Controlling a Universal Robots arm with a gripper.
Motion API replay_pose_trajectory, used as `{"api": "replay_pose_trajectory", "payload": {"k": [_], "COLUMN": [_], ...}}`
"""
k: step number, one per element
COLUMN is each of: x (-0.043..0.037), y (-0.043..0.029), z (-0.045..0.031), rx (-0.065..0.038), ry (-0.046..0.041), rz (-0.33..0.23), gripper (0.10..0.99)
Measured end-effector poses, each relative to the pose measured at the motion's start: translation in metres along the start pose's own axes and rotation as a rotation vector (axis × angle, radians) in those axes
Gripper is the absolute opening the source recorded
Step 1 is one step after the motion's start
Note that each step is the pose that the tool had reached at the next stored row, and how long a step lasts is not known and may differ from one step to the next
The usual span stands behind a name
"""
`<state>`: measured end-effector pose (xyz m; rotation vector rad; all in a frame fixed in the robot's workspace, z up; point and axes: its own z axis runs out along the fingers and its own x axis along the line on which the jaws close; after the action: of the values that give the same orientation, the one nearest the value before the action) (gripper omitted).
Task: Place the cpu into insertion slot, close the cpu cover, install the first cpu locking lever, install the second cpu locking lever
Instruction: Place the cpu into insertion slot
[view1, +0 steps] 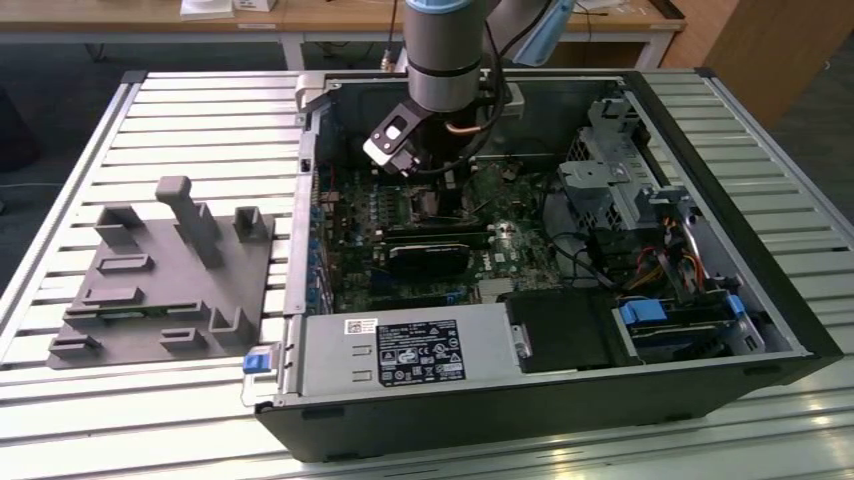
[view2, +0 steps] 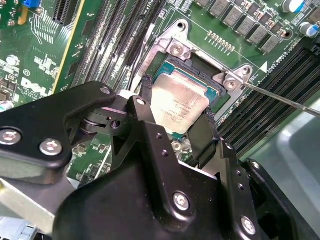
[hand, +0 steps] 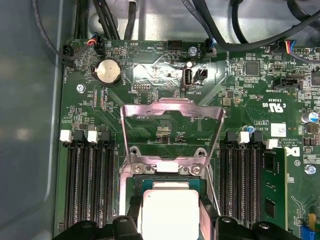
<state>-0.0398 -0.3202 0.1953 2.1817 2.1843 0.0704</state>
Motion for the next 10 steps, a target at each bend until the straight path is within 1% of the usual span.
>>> {"api": "replay_pose_trajectory", "payload": {"k": [3, 10], "x": [0.0002, 0.0002], "y": [-0.0001, -0.0001], "z": [0.0013, 0.0015], "rx": [0.000, 0.000], "ry": [-0.0005, -0.0006], "rz": [0.000, 0.000], "gripper": [0.537, 0.537]}}
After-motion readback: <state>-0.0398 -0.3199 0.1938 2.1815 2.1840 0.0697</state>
